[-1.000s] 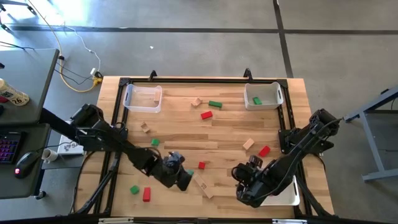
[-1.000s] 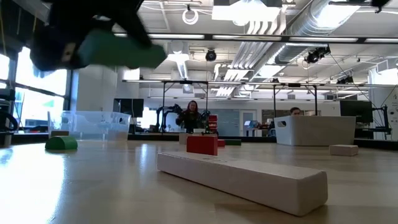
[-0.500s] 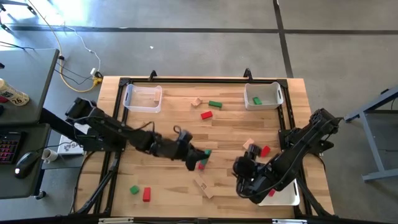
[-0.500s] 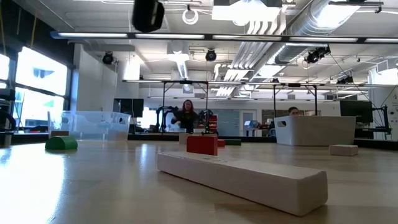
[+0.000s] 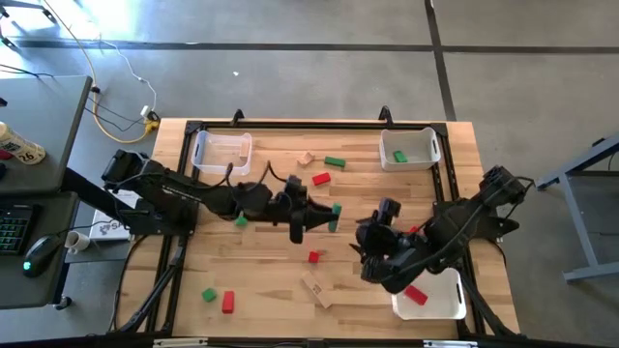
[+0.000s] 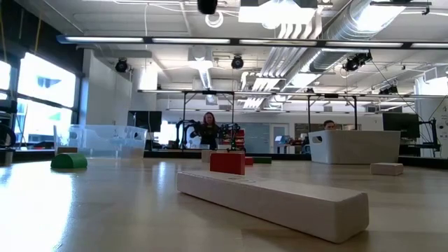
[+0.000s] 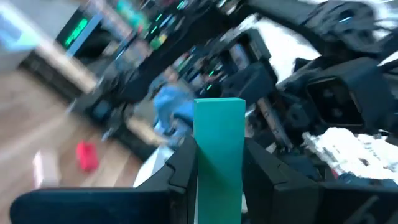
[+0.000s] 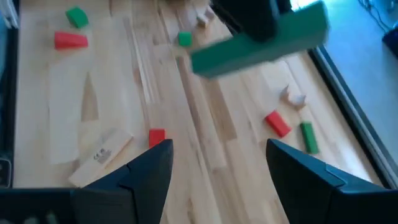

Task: Sort & place blocks by color
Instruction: Put the green block into the gray bin

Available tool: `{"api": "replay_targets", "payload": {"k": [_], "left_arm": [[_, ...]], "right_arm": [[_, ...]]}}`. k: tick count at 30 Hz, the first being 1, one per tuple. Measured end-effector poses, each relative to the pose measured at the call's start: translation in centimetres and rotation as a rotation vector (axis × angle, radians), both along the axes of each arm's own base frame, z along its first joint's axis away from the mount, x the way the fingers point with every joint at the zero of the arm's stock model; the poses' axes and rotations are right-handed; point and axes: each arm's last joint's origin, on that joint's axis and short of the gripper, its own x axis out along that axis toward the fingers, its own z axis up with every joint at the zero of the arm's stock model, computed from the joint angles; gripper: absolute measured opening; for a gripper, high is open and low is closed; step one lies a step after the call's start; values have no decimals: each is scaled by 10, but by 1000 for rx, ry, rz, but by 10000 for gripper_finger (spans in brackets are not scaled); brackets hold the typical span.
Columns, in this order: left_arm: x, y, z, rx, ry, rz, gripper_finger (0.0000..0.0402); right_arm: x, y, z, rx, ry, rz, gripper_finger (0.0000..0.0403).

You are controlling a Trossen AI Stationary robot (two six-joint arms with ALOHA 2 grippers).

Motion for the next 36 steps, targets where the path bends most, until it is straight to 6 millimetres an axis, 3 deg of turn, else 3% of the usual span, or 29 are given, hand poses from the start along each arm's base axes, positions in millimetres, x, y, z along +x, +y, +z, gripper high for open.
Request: {"api": "replay_targets", "payload": {"k": [6,11,22,36], "left_arm": [[0,14,14,146,-137,-48,63],[-2,19,23,231,-238,-106,63],[-5,37,29,335,-323,-192,63],[-7,55,33,368,-359,-209,63]], "right_arm": [[1,-10,31,-1,-64,37,245],[3,-19,44,24,-110,19,245],[23,-32,55,143,-267,-62,245],[40,-61,58,229,-312,-150,242]]}}
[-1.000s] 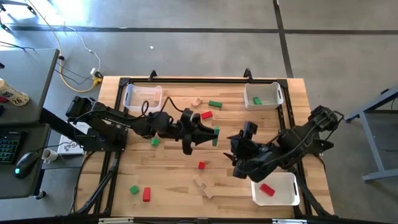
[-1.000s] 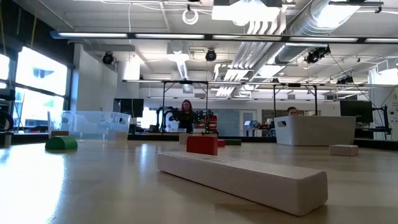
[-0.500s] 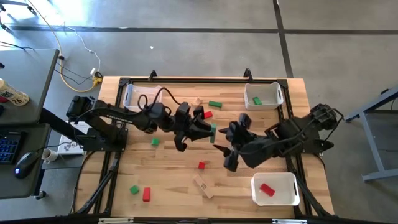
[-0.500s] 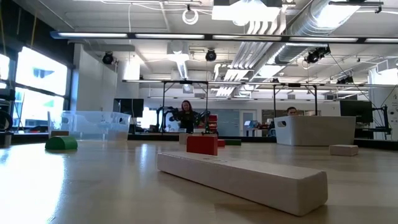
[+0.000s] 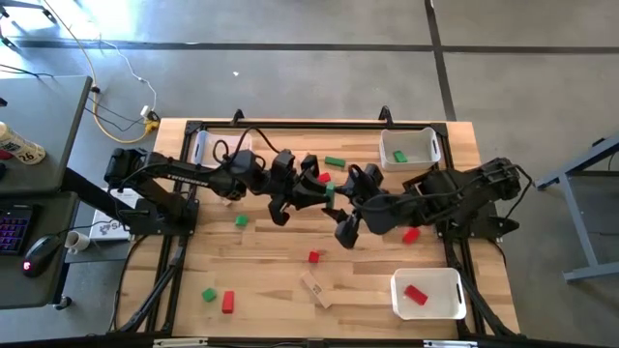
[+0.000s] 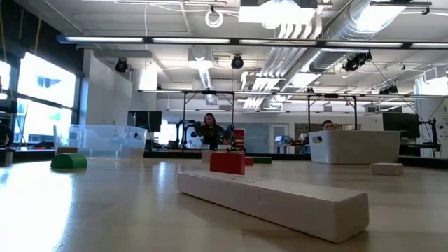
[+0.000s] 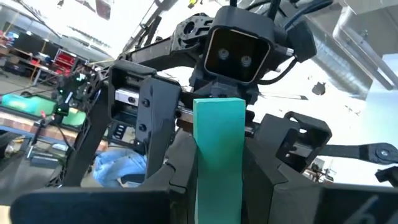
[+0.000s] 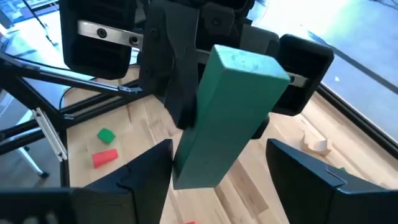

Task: Sort & place blocks by color
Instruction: Put the green block into the gray bin

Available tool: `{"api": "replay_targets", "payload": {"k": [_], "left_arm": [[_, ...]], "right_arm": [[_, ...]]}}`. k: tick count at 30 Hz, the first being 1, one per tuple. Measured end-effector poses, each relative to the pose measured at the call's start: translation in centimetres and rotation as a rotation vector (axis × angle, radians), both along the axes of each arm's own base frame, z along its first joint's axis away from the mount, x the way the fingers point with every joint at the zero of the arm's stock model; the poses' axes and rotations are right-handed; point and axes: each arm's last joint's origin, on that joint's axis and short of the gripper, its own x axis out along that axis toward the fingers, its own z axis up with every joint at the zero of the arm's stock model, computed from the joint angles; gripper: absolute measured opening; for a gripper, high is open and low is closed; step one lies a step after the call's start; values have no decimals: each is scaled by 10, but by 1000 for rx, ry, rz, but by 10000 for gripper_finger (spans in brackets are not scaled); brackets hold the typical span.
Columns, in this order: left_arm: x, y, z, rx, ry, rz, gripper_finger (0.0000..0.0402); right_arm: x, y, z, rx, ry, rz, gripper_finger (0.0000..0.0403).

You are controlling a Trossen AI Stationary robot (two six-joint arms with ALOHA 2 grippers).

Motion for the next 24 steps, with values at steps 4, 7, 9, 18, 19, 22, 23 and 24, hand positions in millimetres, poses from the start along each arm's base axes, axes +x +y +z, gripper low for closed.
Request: {"api": "replay_targets", "payload": {"k": [4,7,9,18,19,22,23,24], "left_arm": [[-1,6,0,5,3,-14,63],[-1,10,0,5,6,-13,63],[-2,13,0,17,6,-22,66],[-3,31,-5,-59,76,-40,143],[-3,33,-6,-59,86,-46,147],[-3,38,-8,-58,110,-50,153],[-3,39,-9,-59,119,-47,156],[-3,40,-9,-54,121,-44,158]], "right_arm": [[2,-6,0,21,1,-5,202],[4,-9,0,47,1,-4,143],[5,-11,0,70,1,-6,102],[4,-15,-3,64,12,-58,77],[4,-16,-3,62,17,-75,77],[2,-17,-6,80,34,-110,77],[1,-18,-7,88,41,-121,77],[1,-19,-8,96,48,-134,77]]}}
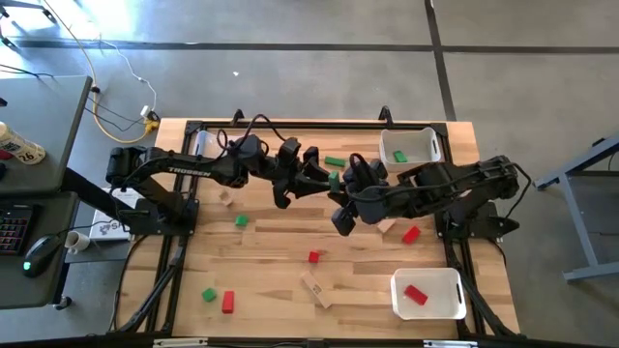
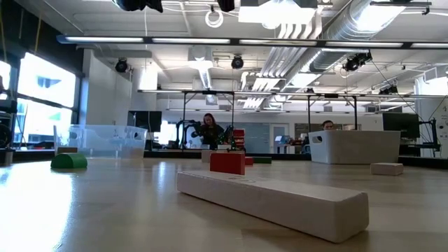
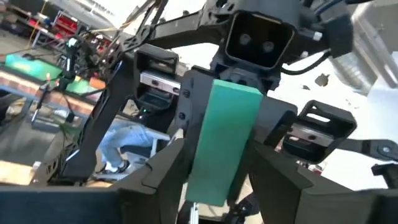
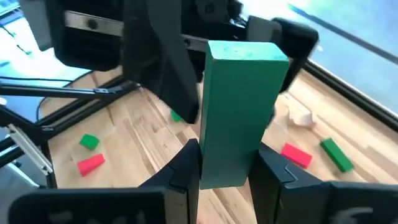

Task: Sort & place blocks by color
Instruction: Put the green block into the gray bin

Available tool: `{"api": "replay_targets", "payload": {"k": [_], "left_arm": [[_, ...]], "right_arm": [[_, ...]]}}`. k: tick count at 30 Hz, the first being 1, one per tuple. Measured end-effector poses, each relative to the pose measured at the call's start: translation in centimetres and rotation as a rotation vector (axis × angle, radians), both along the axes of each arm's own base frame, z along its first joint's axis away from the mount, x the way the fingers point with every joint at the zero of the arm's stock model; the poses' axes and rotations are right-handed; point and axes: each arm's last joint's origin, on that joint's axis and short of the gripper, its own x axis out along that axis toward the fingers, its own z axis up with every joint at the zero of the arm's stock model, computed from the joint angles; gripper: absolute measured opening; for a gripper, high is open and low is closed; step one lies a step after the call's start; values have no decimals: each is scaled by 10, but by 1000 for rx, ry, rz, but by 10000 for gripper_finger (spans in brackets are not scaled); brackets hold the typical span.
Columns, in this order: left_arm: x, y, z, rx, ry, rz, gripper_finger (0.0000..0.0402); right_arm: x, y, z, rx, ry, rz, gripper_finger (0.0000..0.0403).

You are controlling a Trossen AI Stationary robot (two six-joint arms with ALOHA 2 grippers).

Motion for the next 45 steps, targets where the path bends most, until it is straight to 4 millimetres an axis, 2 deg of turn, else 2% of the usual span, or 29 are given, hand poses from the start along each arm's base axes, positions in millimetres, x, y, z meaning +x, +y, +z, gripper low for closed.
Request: {"api": "replay_targets", "payload": {"k": [7,12,22,26,37,41,45], "left_arm": [[-3,14,-1,49,4,41,196],[-6,29,-6,86,44,44,224],[-12,55,-19,213,148,146,223],[-15,64,-21,235,172,176,223],[-25,87,-32,245,280,261,223],[-28,94,-35,282,317,312,223],[-32,103,-38,329,368,443,223]], "right_arm": [[0,-10,-12,36,94,-89,77],[-5,-24,-20,25,196,-166,77],[-11,-72,-28,-23,374,-315,77],[-9,-94,-35,-70,448,-316,77],[-10,-158,-85,-58,746,-294,77],[-11,-181,-111,-7,830,-223,77],[-12,-204,-135,56,840,-135,77]]}}
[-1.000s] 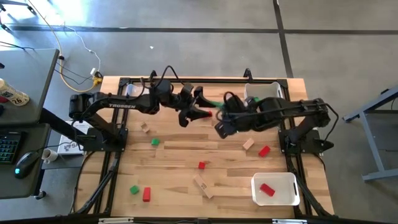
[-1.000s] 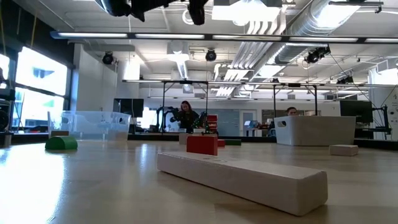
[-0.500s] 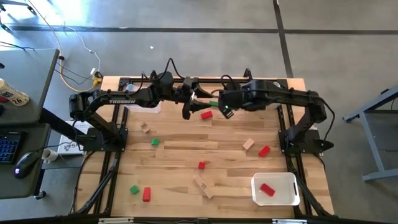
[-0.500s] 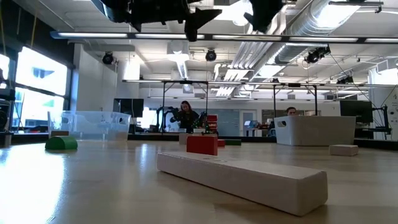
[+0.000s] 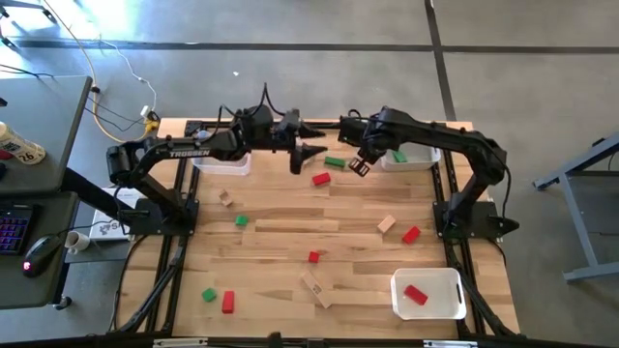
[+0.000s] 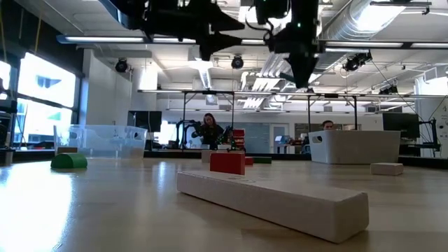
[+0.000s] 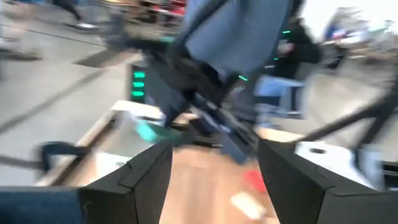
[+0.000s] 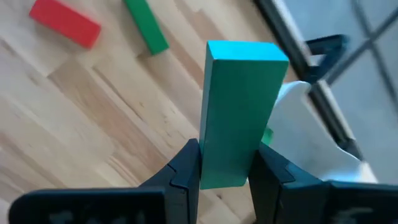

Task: Sort & place blocks by color
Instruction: Put the green block into the gray bin

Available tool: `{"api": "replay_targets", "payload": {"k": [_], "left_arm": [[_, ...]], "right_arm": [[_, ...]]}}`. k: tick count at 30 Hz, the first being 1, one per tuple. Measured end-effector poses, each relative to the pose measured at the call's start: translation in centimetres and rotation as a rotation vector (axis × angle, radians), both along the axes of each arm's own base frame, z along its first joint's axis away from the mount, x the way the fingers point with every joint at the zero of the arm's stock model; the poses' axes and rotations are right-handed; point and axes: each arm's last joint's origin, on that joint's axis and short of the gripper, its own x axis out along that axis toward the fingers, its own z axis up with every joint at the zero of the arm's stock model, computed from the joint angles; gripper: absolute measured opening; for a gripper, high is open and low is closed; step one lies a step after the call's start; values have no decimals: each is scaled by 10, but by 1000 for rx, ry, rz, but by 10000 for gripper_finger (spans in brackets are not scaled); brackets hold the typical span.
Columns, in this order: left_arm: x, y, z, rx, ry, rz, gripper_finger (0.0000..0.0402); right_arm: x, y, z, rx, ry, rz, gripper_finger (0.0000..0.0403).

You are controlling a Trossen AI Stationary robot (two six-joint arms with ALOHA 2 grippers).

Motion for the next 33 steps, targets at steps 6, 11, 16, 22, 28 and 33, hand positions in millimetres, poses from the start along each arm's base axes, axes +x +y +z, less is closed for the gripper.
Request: {"api": "replay_targets", "payload": {"k": [6,11,16,22,28,33], "left_arm": [[-6,12,-3,82,60,185,223],[-12,20,-9,113,146,319,223],[-18,28,-13,157,228,459,223],[-29,42,-13,239,295,572,223],[-42,59,-13,294,346,642,223],[-55,72,-13,279,352,696,223]], "right_arm": [[-8,-29,-28,108,-31,14,77],[-21,-49,-35,129,-17,-20,77],[-31,-72,-35,117,-48,-68,77],[-47,-97,-35,106,-93,-190,77],[-64,-113,-35,129,-123,-365,77],[-74,-118,-37,159,-128,-467,77]]}}
